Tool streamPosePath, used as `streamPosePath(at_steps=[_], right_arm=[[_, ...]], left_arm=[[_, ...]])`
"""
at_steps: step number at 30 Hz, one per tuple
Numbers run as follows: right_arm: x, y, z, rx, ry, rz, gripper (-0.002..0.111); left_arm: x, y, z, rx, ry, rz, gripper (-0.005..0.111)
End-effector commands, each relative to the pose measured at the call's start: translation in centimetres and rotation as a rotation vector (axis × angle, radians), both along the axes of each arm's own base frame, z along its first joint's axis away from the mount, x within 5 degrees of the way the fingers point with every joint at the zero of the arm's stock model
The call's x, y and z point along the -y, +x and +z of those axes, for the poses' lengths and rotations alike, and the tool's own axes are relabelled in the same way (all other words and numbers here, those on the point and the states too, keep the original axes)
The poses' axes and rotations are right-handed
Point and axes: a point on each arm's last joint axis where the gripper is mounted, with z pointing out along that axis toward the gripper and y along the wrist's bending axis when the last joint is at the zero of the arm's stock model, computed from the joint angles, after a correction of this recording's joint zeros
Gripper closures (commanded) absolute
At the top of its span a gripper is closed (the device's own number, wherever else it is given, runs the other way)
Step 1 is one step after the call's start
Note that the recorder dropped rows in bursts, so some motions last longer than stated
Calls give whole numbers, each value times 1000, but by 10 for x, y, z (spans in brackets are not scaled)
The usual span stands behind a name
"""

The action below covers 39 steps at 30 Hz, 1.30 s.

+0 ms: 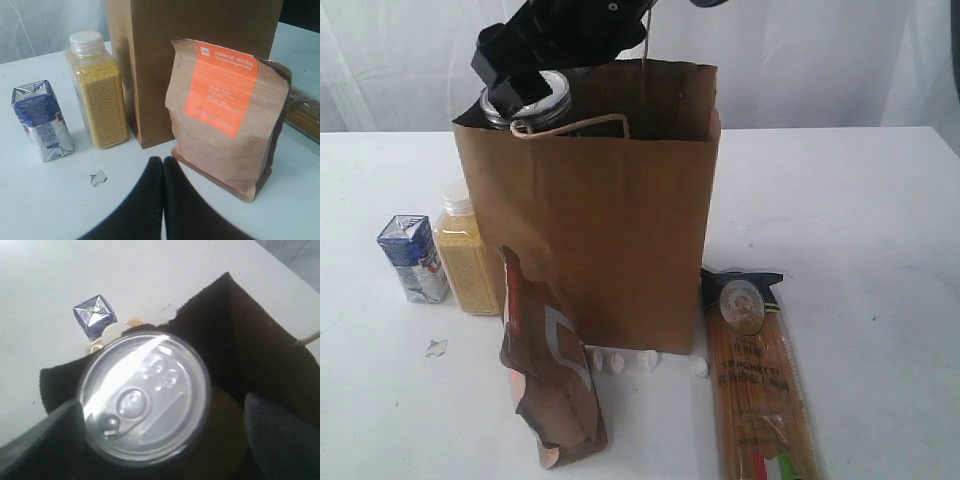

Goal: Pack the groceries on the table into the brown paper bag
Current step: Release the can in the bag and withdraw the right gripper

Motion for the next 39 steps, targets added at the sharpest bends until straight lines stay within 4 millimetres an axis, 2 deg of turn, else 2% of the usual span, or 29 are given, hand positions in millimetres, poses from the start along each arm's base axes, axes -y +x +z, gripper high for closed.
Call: streamPosePath(at_steps=[1,10,18,23,30,36,39], right_arm=[[6,-9,16,38,15,12,28],[27,-27,51,117,35,-16,28],[37,-37,61,119,17,-24,29],[48,-44,75,159,23,-58,34],[75,-65,104,209,55,-156,34],[108,-91,128,248,52,-256,34],[125,-103,133,263,41,-304,34]], left_arm=[[0,0,-1,-8,-4,-4,106],[0,0,-1,-8,-4,-4,106],[0,0,-1,-8,-4,-4,106],[0,0,-1,-8,-4,-4,106],[0,0,-1,-8,-4,-4,106],[0,0,-1,-8,-4,-4,106],[0,0,-1,-8,-4,-4,106]])
